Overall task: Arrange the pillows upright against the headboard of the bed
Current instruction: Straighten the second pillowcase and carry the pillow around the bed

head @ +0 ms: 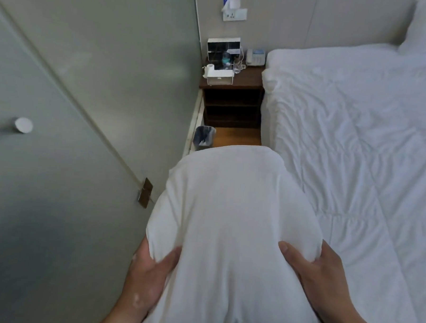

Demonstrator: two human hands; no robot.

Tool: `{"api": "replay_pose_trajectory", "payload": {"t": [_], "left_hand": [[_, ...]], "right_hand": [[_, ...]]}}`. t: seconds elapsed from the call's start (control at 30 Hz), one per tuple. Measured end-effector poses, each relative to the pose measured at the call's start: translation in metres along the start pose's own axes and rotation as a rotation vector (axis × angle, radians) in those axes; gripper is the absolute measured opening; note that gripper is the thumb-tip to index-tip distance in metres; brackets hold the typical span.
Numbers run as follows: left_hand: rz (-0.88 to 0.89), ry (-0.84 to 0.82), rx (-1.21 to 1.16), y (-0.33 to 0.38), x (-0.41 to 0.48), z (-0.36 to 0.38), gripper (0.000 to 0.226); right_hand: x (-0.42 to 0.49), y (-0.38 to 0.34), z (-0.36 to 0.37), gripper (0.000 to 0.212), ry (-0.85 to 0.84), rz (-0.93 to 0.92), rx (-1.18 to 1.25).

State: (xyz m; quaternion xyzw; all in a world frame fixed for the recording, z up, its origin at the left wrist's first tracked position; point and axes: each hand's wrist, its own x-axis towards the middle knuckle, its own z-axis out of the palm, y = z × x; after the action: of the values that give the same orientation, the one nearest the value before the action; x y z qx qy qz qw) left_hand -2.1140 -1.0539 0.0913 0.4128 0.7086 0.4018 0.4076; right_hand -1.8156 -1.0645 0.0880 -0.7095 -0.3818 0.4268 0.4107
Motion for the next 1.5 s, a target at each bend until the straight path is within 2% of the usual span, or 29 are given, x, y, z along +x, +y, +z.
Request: {"api": "replay_pose_trajectory", "payload": {"t": [0.2,0.37,0.5,0.63,0.9,1.0,1.13,1.27,1.5], "left_hand": [[0.041,-0.08,-0.019,0.052,0.122,0.032,0.071],[0.082,-0.139,-0.021,0.093,0.214,0.068,0.09],[0.107,-0.198,-0.002,0.126,0.287,0.1,0.071],[0.124,-0.252,-0.004,0.162,0.361,0.135,0.072],[0.187,-0.377,-0.003,0.236,0.539,0.199,0.114],[0.195,-0.428,0.026,0.263,0.591,0.221,0.094],[0.211,-0.468,0.058,0.296,0.651,0.259,0.097],[0.213,-0.485,0.093,0.328,0.707,0.311,0.077],[0.244,-0.548,0.106,0.405,0.791,0.428,0.08]], "right_hand": [[0.102,-0.042,0.03,0.027,0.064,0.02,0.034],[0.182,-0.084,0.038,0.024,0.098,0.031,0.088],[0.244,-0.112,0.044,0.022,0.159,0.038,0.082],[0.307,-0.136,0.058,0.026,0.234,0.06,0.084],[0.449,-0.197,0.096,0.029,0.426,0.067,0.099],[0.49,-0.217,0.102,0.028,0.475,0.083,0.127],[0.545,-0.238,0.107,0.026,0.527,0.078,0.175],[0.613,-0.249,0.099,0.024,0.553,0.083,0.223],[0.759,-0.267,0.046,0.025,0.584,0.108,0.234]]}}
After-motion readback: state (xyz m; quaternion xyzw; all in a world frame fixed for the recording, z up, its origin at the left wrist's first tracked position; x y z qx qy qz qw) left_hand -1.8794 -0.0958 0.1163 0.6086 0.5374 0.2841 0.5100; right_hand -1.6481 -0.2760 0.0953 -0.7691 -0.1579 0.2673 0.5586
